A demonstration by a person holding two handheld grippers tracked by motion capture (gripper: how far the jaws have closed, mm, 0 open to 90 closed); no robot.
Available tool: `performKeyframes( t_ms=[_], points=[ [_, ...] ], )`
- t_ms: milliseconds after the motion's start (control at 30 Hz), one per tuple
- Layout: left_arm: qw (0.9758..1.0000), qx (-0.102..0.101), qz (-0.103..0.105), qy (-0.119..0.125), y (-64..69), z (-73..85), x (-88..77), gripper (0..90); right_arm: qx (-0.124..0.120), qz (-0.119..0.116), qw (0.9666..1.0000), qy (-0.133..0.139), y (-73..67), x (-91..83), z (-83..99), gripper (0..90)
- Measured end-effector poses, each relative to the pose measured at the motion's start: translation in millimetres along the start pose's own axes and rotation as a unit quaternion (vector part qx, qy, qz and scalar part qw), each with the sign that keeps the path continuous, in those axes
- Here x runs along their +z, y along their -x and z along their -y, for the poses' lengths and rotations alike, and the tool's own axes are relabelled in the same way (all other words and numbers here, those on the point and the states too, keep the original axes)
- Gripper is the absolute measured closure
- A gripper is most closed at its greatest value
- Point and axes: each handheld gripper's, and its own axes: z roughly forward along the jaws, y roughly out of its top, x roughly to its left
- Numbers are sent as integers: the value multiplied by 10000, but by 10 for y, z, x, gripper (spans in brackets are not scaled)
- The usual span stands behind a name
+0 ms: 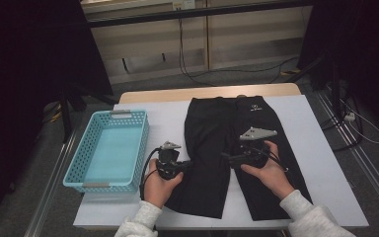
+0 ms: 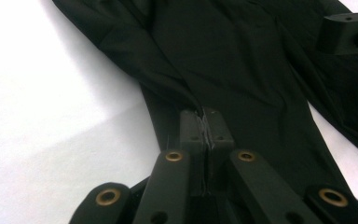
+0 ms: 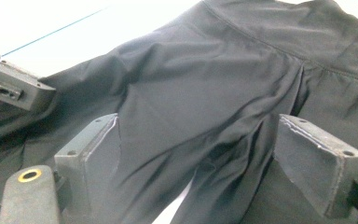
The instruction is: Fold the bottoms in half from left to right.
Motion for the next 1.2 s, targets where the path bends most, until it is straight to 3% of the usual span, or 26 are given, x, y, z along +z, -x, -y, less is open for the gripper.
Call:
performKeyframes(
  t_ms=[433,633,933,1200],
  points=[
    [9998,50,163,40,94,-22,33,891,-16,30,10000,-37,-8,168,-125,145],
    [9997,75,216,36,134,-25,52,891,84,67,9999,-51,5,281,-184,146],
    [9996,116,245,64,140,-27,66,891,74,25,10000,-56,-60,454,-299,145],
    [9994,154,303,74,167,-30,101,891,208,-69,9997,-79,-112,648,-365,152]
  ],
)
